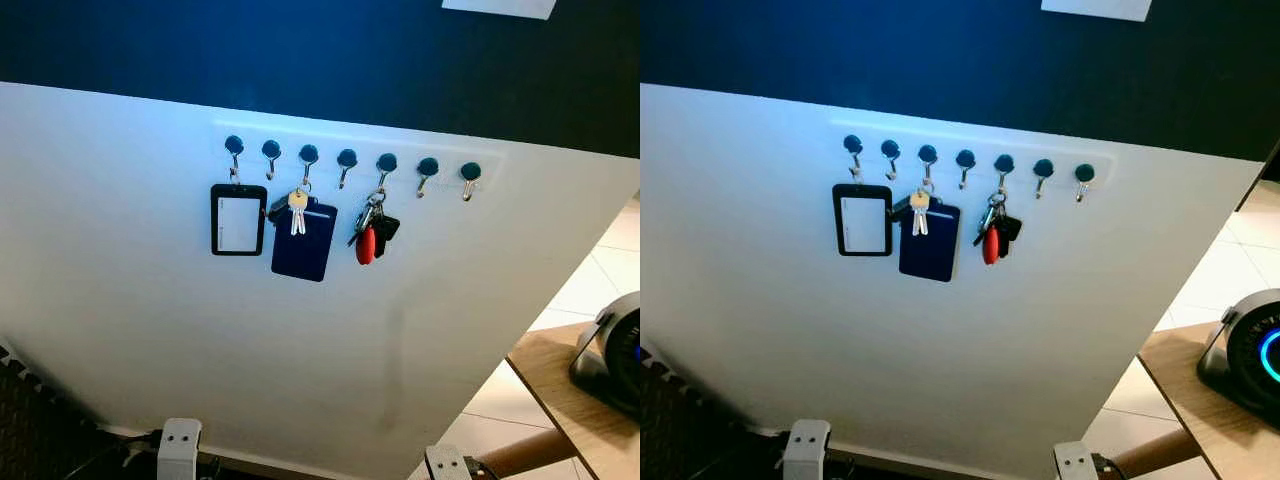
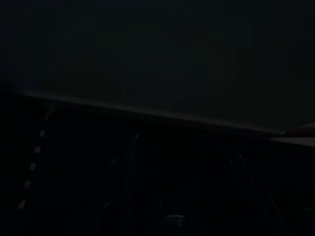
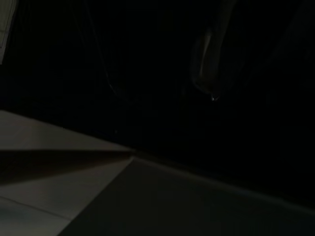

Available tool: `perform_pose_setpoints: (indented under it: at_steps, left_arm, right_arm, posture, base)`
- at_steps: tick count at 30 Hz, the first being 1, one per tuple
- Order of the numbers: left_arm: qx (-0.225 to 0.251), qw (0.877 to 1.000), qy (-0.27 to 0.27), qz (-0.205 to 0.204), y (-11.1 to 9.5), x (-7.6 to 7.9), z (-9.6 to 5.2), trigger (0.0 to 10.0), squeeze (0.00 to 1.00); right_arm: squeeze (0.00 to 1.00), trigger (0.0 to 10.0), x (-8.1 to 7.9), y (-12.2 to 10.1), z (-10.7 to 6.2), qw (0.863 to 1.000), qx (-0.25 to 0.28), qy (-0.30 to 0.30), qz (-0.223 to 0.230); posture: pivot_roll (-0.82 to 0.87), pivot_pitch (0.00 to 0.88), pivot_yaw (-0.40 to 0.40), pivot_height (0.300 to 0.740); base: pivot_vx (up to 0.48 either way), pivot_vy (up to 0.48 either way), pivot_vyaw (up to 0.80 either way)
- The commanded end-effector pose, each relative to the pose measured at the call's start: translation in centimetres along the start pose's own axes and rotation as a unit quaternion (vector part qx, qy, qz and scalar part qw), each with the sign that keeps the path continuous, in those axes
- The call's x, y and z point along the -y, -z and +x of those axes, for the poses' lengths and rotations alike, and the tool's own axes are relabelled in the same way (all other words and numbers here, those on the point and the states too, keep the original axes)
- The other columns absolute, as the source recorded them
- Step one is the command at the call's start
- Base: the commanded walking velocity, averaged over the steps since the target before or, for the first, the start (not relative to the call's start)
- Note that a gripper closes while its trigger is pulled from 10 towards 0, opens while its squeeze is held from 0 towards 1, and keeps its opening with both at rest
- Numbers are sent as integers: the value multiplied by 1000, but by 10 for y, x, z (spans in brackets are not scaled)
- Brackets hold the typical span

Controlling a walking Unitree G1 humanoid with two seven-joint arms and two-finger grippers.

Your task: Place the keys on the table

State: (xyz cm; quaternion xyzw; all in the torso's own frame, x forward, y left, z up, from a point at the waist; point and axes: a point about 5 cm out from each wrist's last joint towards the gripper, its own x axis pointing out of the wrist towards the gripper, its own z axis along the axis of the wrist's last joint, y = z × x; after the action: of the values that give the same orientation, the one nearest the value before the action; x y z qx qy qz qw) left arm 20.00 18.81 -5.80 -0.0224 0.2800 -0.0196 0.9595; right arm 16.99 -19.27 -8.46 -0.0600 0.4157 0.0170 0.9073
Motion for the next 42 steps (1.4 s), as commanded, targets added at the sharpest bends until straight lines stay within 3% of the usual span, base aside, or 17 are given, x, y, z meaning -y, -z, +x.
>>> perform_pose_setpoints:
  at_steps: [1, 3, 4, 7, 10, 13, 17, 18, 19, 23, 26, 29, 32, 36, 39, 41, 42]
  left_arm:
    - [3, 999, 19, -30, 3, 7, -1, 10000, 0]
    - [6, 999, 26, -28, 2, 8, -1, 0, 0]
    - [-10, 1000, 6, -2, 3, 5, 1, 10000, 0]
    - [1, 999, 30, -28, 1, 8, 1, 0, 0]
    - [-16, 1000, -15, 20, 4, 1, 0, 10000, 0]
    - [1, 1000, 18, -23, 5, 5, -2, 0, 0]
    - [-3, 1000, -17, 14, 5, -1, -3, 0, 0]
    - [-5, 1000, -18, 5, 5, -1, -3, 10000, 0]
    - [1, 1000, 9, -23, 4, 2, -2, 0, 0]
    - [-14, 1000, -16, 16, 4, -3, -1, 10000, 0]
    - [3, 999, 19, -30, 3, 0, -2, 0, 0]
    - [-15, 999, -24, 17, 6, -7, -3, 10000, 0]
    - [-5, 1000, -2, -14, 5, -4, -3, 0, 0]
    - [-15, 1000, -19, 16, 5, -6, -2, 10000, 0]
    - [-12, 1000, 2, 11, 5, -2, -3, 0, 0]
    - [-21, 998, -32, 47, 7, -5, -3, 0, 0]
    - [-25, 999, -33, 35, 7, -5, -2, 10000, 0]
  right_arm:
    - [0, 10000, 3, 4, -2, 1000, -3, 11, 15]
    - [0, 10000, 2, 4, -2, 1000, 1, -1, 27]
    - [0, 0, 0, 0, -1, 999, 12, -18, 29]
    - [0, 10000, 8, -10, 2, 999, 16, 14, 33]
    - [0, 0, 5, -19, 5, 999, 27, -26, 35]
    - [0, 10000, 8, -20, 6, 1000, 17, 5, 26]
    - [0, 1020, -2, -21, 5, 996, 34, -51, 58]
    - [0, 0, 0, -21, 5, 998, 32, -39, 32]
    - [0, 10000, 3, -18, 5, 999, 24, -12, 20]
    - [0, 0, -1, -17, 5, 998, 26, -38, 33]
    - [0, 10000, 7, -13, 5, 1000, 4, 12, 19]
    - [0, 0, 4, -15, 5, 999, 10, -20, 36]
    - [0, 10000, 7, -13, 5, 1000, -1, -1, 28]
    - [0, 0, 5, -14, 5, 999, 5, -25, 36]
    - [0, 9137, 8, -12, 5, 999, -9, -17, 35]
    - [0, 0, 10, -13, 5, 1000, -11, -15, 14]
    - [0, 10000, 14, -12, 5, 1000, -19, 7, 12]
  posture:
    - [29, 68, -69, 740]
    - [28, 68, -66, 740]
    - [28, 68, -66, 740]
    - [28, 67, -67, 740]
    - [27, 65, -65, 740]
    - [30, 64, -68, 740]
    - [30, 65, -67, 740]
    - [33, 65, -70, 740]
    - [33, 65, -67, 740]
    - [32, 64, -63, 740]
    - [32, 63, -58, 740]
    - [34, 64, -58, 740]
    - [37, 65, -58, 740]
    - [43, 66, -59, 740]
    - [43, 66, -61, 740]
    - [41, 64, -63, 740]
    - [39, 66, -64, 740]
  base:
    - [0, 0, 0]
    - [0, 0, 0]
    - [0, 0, 0]
    - [0, 0, 0]
    - [0, 0, 0]
    - [0, 0, 0]
    - [0, 0, 0]
    - [0, 0, 0]
    - [0, 0, 0]
    - [0, 0, 0]
    - [0, 0, 0]
    - [0, 0, 0]
    - [0, 0, 0]
    - [0, 0, 0]
    - [0, 0, 0]
    - [0, 0, 0]
    - [0, 0, 0]
